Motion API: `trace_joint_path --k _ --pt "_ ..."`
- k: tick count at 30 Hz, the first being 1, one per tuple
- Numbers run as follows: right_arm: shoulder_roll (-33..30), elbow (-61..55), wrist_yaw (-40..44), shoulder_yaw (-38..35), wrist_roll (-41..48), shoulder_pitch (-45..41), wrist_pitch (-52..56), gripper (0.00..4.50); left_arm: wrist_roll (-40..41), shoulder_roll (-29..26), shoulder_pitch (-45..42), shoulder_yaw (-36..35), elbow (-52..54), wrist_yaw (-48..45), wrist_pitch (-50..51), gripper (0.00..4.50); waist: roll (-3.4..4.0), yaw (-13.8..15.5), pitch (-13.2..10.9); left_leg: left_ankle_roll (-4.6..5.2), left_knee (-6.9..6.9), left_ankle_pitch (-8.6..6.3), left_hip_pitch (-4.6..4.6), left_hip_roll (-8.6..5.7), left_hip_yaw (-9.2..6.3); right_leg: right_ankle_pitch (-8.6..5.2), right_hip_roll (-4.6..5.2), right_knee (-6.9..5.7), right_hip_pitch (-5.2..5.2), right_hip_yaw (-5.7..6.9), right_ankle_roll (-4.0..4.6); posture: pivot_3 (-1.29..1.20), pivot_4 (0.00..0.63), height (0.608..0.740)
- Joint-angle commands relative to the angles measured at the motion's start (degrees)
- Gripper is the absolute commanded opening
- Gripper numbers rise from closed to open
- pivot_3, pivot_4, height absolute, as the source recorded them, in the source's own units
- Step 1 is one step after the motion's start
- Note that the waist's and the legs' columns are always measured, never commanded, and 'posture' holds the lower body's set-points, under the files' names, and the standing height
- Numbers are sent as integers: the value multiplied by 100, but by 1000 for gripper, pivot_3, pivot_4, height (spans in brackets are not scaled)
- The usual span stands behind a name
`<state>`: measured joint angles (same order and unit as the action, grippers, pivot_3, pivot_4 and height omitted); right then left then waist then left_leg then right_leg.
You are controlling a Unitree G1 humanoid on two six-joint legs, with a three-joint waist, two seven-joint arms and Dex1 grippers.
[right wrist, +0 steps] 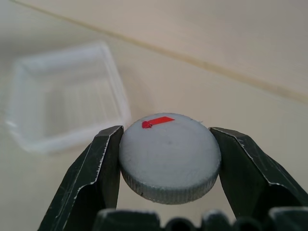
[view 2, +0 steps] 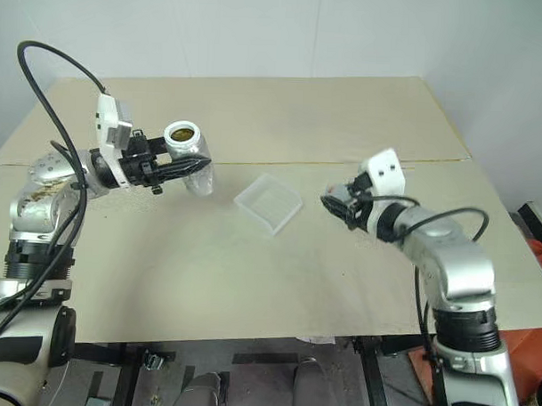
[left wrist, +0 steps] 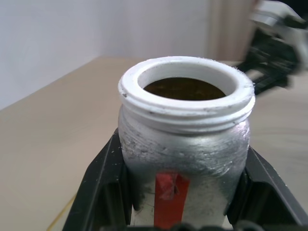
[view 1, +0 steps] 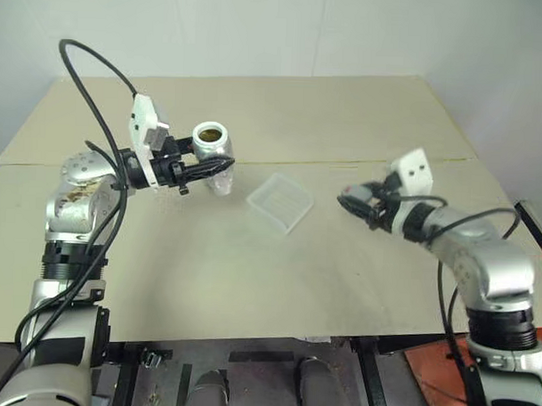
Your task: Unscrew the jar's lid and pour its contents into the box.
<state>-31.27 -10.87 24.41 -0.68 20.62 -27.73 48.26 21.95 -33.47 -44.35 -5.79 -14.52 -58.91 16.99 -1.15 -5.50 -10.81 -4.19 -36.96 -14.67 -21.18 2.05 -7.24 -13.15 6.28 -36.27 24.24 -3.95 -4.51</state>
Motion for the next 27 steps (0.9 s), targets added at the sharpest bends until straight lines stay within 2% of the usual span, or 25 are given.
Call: trace_joint_path --k 1,4,8,10,15,16,18,19,21,23,27 --pt "157 89 -195 71 -262 44 -217 3473 -242 145 -52 -72 86 670 -152 1976 0 2 0 0 0 0 -2 0 0 0 0 4 1 0 0 0 150 740" --pt "116 78 -7 127 -269 132 -184 4424 -473 355 -156 46 44 1051 -274 1976 0 15 0 -1 0 1 -9 -1 1 1 1 11 3 0 -2 0 150 740" --pt "-85 -176 248 -77 -99 88 -26 4474 -809 540 -302 196 -94 1329 -763 1976 0 66 0 -2 0 1 -8 -2 0 2 2 13 1 1 -3 0 150 740" --pt "-332 -459 529 -298 215 -71 243 4474 -1459 519 -479 535 -424 1570 -1621 1976 0 119 0 -2 0 1 -8 -3 0 2 2 12 1 1 -3 0 150 740" --pt "-706 -1003 936 -828 1157 -450 1226 4474 -3337 276 -1034 1488 -1758 2614 -3871 1976 0 161 0 -2 0 1 -7 -5 0 3 2 19 -1 1 -4 0 150 740" --pt "-795 -1072 1038 -896 1364 -529 1447 4474 -3865 201 -1207 1748 -2070 3065 -4346 1976 -1 173 0 -2 1 1 -5 -5 1 3 2 20 -3 1 -4 0 150 740" --pt "-1100 -1282 1376 -941 1808 -691 1860 4474 -5708 -45 -1830 2762 -2659 4662 -5126 1976 -7 198 -4 -1 0 0 -7 -7 1 4 5 23 -6 2 -6 0 150 740" --pt "-1229 -1353 1500 -928 1952 -739 1969 4474 -6314 -92 -2073 3122 -2911 5267 -5320 1976 -9 231 -7 -1 -2 0 -10 -8 0 5 5 23 -4 2 -7 0 150 740" --pt "-1459 -1496 1744 -861 2133 -755 1970 4474 -7355 -93 -2539 3834 -3389 6480 -5432 1976 -9 301 -7 -1 -3 0 -15 -12 0 7 7 26 -4 2 -11 0 150 740" --pt "-1634 -1627 1911 -753 2267 -864 1986 4474 -8507 130 -3094 4692 -3875 7774 -5122 1976 -9 328 -7 0 -2 0 -20 -16 2 8 13 33 -5 2 -16 0 150 740" --pt "-1690 -1739 1980 -647 2405 -1025 1923 4474 -9640 757 -3721 5839 -4763 8514 -4724 1976 -10 407 -7 0 -8 0 -35 -23 2 13 17 35 0 3 -27 0 150 740"
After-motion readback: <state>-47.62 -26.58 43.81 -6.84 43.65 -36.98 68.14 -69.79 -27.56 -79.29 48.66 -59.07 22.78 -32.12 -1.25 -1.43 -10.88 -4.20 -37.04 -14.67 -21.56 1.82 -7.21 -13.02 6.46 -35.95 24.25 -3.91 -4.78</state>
